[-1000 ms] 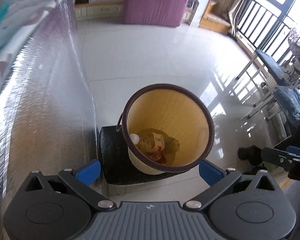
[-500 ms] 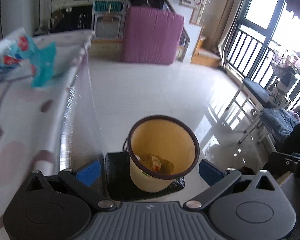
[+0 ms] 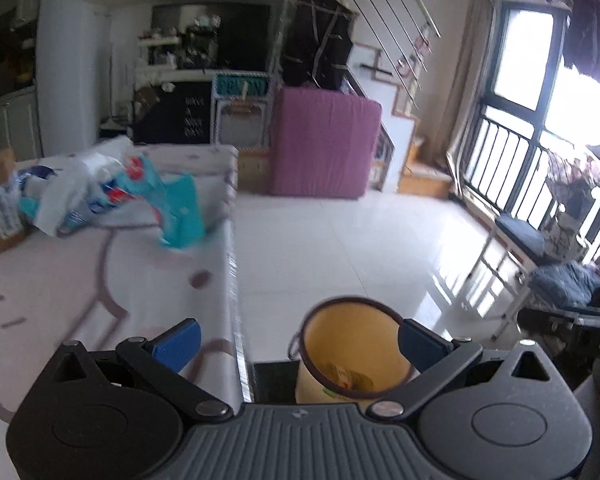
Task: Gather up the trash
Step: 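Move both tools back toward the remaining trash on the table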
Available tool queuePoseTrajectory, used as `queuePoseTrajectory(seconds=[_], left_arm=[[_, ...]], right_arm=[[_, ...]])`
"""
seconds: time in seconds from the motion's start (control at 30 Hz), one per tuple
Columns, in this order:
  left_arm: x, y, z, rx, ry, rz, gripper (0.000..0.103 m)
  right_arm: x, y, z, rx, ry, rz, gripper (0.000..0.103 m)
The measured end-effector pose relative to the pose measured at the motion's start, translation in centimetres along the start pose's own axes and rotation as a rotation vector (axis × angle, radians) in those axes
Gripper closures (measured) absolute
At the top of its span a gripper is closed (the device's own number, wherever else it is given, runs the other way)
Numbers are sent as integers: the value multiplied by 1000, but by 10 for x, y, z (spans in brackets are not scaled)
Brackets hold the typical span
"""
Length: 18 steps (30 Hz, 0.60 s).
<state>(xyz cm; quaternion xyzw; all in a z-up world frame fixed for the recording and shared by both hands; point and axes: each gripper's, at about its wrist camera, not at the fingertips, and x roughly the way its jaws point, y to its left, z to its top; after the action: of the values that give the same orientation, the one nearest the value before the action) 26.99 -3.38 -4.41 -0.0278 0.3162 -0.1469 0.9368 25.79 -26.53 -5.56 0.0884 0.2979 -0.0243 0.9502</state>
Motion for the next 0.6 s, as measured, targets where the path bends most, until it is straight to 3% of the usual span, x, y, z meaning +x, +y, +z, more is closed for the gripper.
queuePoseTrajectory(seconds=[0.6], left_arm=[[-37, 142, 14, -125, -136, 248, 0]], right_arm=[[43, 129, 24, -229, -53, 223, 0]])
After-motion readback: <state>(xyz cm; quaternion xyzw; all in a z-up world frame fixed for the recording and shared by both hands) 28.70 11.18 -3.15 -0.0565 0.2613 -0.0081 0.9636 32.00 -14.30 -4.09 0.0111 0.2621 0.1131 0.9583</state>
